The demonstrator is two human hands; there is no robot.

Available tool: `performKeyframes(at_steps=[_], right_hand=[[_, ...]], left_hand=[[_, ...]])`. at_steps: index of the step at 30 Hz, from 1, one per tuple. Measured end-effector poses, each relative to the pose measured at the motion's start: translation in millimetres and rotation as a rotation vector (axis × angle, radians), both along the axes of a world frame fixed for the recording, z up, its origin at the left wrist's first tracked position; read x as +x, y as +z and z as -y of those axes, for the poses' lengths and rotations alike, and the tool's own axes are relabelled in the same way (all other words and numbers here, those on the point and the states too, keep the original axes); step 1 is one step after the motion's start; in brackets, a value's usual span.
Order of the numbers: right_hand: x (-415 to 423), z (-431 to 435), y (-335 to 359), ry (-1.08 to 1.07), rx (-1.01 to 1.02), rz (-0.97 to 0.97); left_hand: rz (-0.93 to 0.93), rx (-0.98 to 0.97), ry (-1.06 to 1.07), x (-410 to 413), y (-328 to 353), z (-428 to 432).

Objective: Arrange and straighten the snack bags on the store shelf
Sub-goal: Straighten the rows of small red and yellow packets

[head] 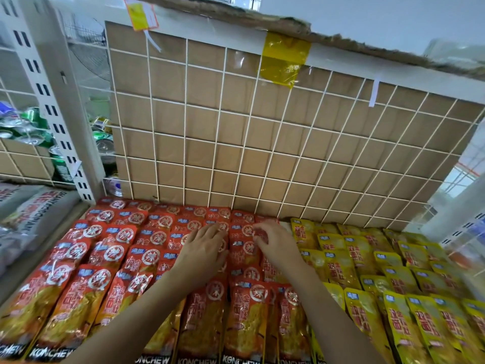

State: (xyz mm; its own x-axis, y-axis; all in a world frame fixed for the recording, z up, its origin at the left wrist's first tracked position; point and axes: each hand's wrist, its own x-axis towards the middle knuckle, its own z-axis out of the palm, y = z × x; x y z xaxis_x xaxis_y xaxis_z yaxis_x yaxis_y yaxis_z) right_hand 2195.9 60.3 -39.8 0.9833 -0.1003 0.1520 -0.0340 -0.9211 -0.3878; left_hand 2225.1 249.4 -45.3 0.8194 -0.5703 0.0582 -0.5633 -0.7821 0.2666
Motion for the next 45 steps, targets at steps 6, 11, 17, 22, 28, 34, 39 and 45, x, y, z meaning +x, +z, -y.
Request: performKeyframes(at_steps=[6, 11, 17, 22, 28, 34, 39, 45], right_hand=[[30.7, -4.8, 4.9, 0.0, 0.004, -0.066], [48.1, -3.9, 5.8, 0.026, 0.02, -0.139], [56.7, -4.4, 4.2, 0.065, 0.194, -0.143], [60.0, -2.9, -2.3, -0.012, 0.275, -0.084], [64.4, -2.6, -3.4, -0.031, 0.245, -0.125], [68.2, -1.3, -1.3, -0.007, 0.186, -0.165], [62.2, 4.6, 4.6, 0.01, 0.157, -0.152], [34.4, 10.9, 18.1, 0.027, 0.024, -0.078]], left_hand=[[-0.015, 0.045, -0.073, 8.2, -8.7, 4.1], [0.027, -0.009, -0.107, 7.4, -16.4, 3.6], [0.006, 0.049, -0.081, 6.7, -10.8, 5.3], [0.03, 0.042, -0.077, 8.3, -13.0, 5.6], [0.051, 0.025, -0.077, 8.3, -14.3, 5.1], [0.053, 0.017, -0.082, 8.6, -15.4, 4.4], [0.058, 0.002, -0.077, 8.6, -15.0, 3.8], [0.07, -0.045, -0.019, 11.0, -14.0, -2.1]])
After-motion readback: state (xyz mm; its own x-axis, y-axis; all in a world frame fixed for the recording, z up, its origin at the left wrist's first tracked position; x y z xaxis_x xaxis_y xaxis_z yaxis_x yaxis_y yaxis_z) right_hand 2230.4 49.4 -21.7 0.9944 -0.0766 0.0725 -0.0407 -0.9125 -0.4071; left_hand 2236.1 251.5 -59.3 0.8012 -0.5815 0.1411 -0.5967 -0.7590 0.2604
